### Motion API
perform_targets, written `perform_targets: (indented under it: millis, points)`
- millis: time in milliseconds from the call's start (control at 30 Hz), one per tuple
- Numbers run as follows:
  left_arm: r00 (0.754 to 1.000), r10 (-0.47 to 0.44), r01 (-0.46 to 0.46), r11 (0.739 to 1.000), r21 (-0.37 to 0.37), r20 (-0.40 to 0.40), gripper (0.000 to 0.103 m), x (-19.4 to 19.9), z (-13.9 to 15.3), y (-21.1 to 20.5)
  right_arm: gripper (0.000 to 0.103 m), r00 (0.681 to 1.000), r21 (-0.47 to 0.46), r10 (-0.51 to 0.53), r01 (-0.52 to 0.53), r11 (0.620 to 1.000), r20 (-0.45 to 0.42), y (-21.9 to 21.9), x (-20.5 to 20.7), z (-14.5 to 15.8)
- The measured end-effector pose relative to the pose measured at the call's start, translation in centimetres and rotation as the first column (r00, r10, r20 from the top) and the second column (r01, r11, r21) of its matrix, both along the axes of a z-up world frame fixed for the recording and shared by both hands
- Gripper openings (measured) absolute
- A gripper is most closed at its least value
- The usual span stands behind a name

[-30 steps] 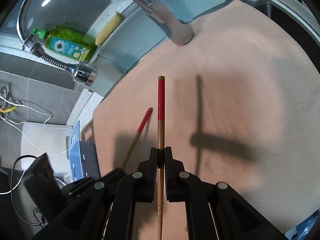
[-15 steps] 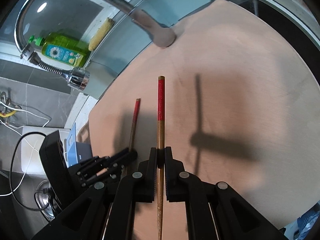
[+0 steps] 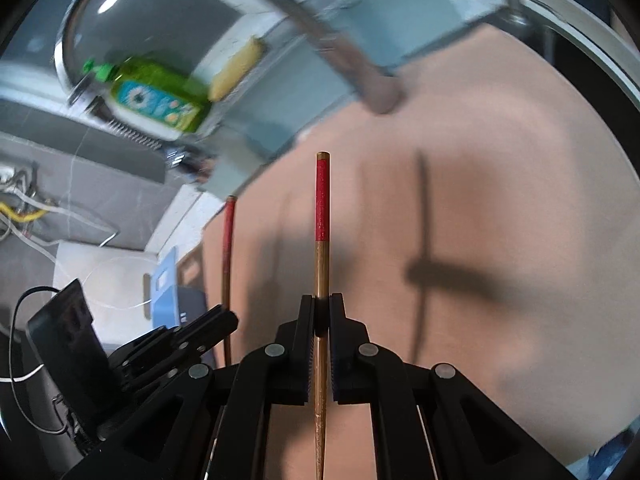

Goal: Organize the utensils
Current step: 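Lift both chopsticks and carry them over the blue basket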

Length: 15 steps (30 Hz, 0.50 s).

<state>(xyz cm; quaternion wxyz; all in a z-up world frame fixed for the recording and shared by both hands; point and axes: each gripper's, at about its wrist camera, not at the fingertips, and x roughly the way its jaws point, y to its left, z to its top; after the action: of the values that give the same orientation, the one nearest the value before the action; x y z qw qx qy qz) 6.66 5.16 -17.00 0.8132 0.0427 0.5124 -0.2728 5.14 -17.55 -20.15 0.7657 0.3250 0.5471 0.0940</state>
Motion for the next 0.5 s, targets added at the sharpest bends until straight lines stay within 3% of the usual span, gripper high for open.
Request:
perform_targets:
  millis: [233, 500]
  points:
    - [0.982, 0.186, -0.186, 0.983, -0.01, 0.042, 0.006, -1.8, 1.7, 8.4, 0.006, 0.983, 0.027, 0.177, -0.178, 0.984, 0.047, 9.0, 2.6, 1.9]
    - [0.921, 0.39, -0.389, 0.921, -0.009, 0.022, 0.006, -3.9, 0.5, 17.6, 0.006, 0.93, 0.026, 0.359, -0.362, 0.932, 0.079, 19.4, 3.9, 3.0]
